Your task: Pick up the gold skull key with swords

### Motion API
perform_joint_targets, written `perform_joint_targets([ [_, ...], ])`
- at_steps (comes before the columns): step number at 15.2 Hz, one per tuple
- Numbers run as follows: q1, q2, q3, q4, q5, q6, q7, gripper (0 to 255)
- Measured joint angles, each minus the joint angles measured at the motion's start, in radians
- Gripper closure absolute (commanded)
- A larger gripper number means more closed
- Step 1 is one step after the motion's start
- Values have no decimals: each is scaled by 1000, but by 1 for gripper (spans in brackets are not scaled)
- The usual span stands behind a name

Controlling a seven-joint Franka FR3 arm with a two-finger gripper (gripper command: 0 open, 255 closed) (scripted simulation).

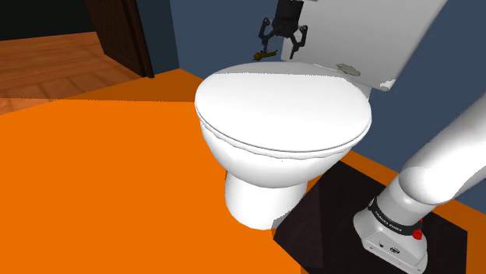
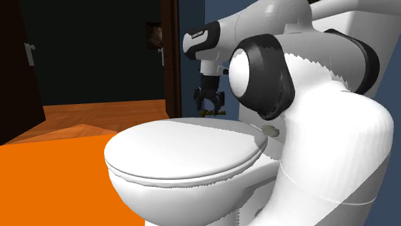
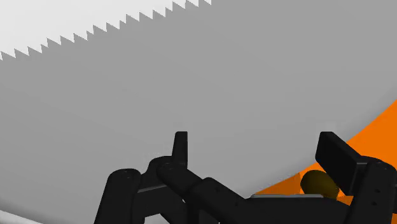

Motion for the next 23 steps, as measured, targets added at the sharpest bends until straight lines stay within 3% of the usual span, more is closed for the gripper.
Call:
perform_joint_targets([
  [6,-23,216,-17,269,-42,-46,276,0],
  [9,-33,342,-41,454,-59,-105,396,0],
  [17,-37,333,-50,339,-58,3,434,0],
  [18,-37,332,-50,330,-58,10,433,255],
  [23,-37,326,-51,322,-59,18,434,255],
])
